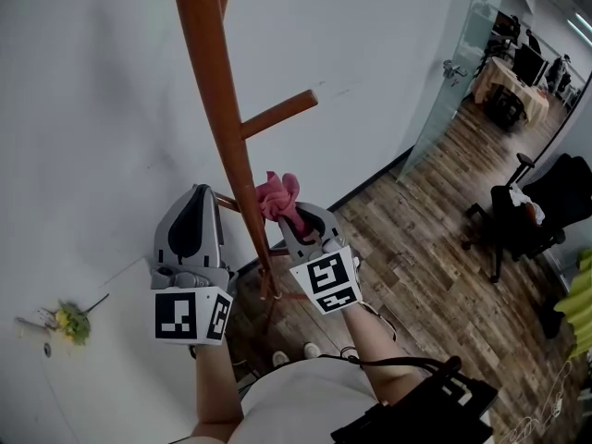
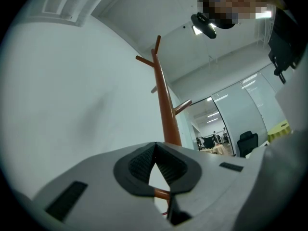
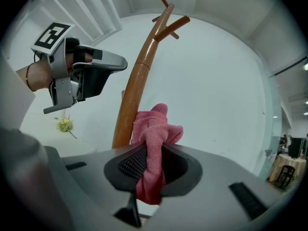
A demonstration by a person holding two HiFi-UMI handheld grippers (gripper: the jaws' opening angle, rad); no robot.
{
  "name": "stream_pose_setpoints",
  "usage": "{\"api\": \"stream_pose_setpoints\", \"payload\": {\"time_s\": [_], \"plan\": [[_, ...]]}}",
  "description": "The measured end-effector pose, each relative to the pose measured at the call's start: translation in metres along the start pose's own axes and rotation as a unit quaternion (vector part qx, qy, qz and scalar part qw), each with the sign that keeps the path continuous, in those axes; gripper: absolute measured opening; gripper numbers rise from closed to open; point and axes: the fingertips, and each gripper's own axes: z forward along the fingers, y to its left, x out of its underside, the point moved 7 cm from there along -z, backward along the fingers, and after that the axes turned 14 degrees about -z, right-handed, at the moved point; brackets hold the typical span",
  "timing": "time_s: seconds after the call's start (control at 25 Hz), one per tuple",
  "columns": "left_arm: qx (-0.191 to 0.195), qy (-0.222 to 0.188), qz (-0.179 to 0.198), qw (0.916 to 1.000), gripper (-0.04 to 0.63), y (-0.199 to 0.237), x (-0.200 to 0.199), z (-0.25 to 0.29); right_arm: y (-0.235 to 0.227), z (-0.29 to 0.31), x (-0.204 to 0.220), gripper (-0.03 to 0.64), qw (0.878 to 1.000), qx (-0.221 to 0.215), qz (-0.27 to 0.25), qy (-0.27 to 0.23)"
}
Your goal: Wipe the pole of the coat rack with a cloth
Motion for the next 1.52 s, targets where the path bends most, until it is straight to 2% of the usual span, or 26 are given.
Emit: {"api": "stream_pose_setpoints", "payload": {"time_s": [0.4, 1.52], "plan": [[-0.014, 0.008, -0.002, 0.9999, 0.012, 0.009, 0.006, -0.003, 0.011, 0.019, 0.014, 0.08, 0.999, -0.03, 0.009, 0.025], [-0.012, 0.02, -0.005, 0.9997, 0.012, 0.017, 0.014, -0.001, -0.018, 0.03, 0.016, 0.08, 0.999, 0.028, 0.002, 0.038]]}}
